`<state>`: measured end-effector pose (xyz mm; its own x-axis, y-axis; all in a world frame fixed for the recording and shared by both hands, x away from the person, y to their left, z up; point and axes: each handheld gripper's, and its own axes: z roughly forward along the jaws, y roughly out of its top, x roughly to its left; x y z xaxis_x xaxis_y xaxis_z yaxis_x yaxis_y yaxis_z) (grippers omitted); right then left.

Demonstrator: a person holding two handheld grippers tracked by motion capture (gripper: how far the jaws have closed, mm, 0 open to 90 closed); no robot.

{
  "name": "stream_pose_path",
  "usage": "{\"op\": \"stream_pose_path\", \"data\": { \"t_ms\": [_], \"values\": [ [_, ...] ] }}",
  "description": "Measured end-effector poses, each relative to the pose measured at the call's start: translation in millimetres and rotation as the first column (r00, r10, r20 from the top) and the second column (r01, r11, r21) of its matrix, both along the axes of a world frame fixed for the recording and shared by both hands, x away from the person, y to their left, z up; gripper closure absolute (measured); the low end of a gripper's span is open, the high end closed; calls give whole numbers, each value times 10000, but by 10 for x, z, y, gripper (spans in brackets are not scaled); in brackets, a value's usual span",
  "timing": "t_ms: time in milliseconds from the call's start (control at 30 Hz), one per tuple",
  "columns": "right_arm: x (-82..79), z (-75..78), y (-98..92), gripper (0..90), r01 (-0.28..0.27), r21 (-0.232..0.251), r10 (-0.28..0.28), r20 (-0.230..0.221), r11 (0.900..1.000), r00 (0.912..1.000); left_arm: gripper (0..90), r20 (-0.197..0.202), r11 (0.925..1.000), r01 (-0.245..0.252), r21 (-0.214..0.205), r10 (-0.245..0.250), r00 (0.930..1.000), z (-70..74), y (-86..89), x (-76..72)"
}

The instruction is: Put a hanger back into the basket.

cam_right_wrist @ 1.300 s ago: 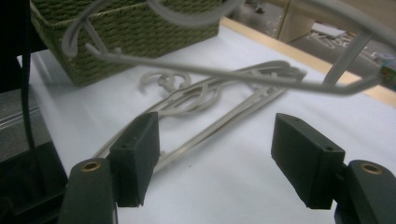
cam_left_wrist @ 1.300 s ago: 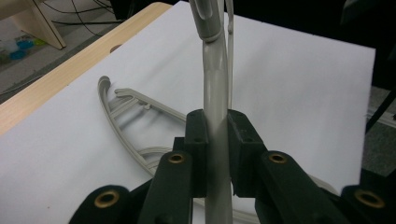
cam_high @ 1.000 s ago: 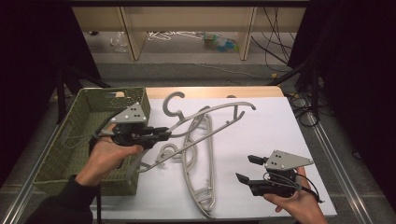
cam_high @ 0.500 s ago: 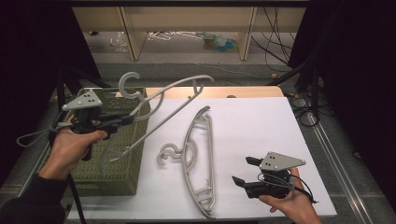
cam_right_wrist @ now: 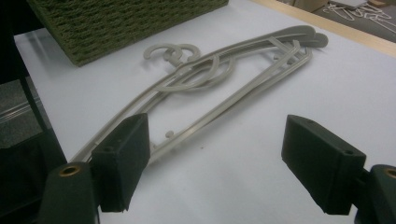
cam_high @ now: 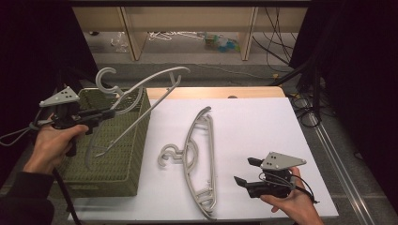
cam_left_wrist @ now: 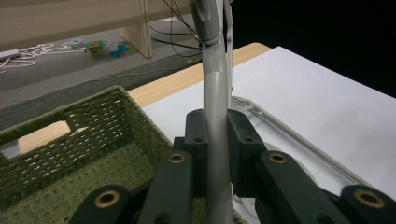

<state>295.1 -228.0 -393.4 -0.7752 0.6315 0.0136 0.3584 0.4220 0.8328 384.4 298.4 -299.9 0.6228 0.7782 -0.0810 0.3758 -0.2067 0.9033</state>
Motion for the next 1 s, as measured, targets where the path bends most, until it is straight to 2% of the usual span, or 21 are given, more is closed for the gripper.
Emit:
{"op": "stream_pose_path", "data": {
  "t_ms": [167, 533, 633, 833, 1000],
  "values": [
    [1, -1, -5, 246, -5, -18, 6, 41, 10000, 10000, 794, -22, 9996, -275, 7, 275, 9996, -66, 136, 26],
    [2, -17, -9, 245, 0, -18, 0, -87, 10000, 10000, 794, -54, 9951, -811, 563, 815, 9967, -251, 475, 48],
    [16, -27, -10, 243, 17, -61, -17, -77, 10000, 10000, 795, -2, 9944, -922, 510, 923, 9957, -306, 582, 60],
    [15, -34, -18, 243, 40, -60, -41, -160, 10000, 9999, 794, 18, 9919, -1068, 689, 1069, 9943, -365, 749, 5],
    [17, -36, -18, 244, 23, -62, -24, -158, 10000, 9999, 794, -146, 9884, -1306, 777, 1322, 9911, -446, 873, -30]
  ]
}}
